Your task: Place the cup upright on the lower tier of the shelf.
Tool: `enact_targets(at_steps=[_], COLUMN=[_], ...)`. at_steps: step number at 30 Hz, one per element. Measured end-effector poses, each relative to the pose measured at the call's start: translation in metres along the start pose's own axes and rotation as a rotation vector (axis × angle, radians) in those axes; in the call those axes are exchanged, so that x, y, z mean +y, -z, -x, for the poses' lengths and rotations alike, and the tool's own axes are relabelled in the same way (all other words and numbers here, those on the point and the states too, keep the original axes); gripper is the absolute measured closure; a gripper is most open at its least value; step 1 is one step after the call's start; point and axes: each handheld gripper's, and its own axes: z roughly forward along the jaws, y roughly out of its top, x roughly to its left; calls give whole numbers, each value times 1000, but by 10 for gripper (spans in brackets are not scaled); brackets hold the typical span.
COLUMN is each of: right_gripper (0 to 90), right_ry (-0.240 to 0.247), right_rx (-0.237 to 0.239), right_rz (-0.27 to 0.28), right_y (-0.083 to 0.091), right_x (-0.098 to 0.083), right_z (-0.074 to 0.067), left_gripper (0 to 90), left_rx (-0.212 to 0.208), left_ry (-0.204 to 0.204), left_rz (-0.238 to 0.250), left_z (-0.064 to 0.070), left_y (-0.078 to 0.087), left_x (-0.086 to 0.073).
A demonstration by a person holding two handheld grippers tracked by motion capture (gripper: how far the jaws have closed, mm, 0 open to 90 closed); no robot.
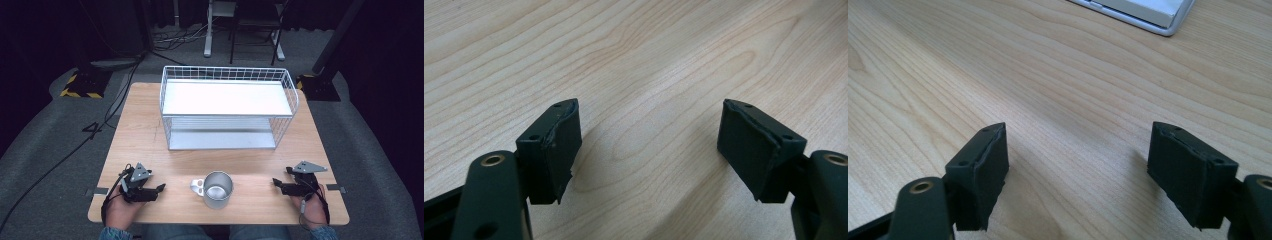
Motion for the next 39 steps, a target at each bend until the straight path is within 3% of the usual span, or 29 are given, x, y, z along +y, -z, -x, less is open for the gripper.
enact_targets(at_steps=[5,20,25,29,39], right_gripper=[248,251,252,252,252], right_ry=[0,1,1,0,0], right_rx=[1,0,1,1,1], right_rz=[0,1,1,1,1], right_y=[0,0,0,0,0], right_x=[0,0,0,0,0], right_z=[0,0,0,0,0], left_gripper=[217,211,258,288,291], left_rx=[-2,-1,9,-18,-25], left_ry=[-2,10,21,43,39], left_rz=[-3,-15,-29,0,69], left_z=[1,1,0,4,11], left_y=[-1,1,3,13,33], left_x=[0,0,2,8,16])
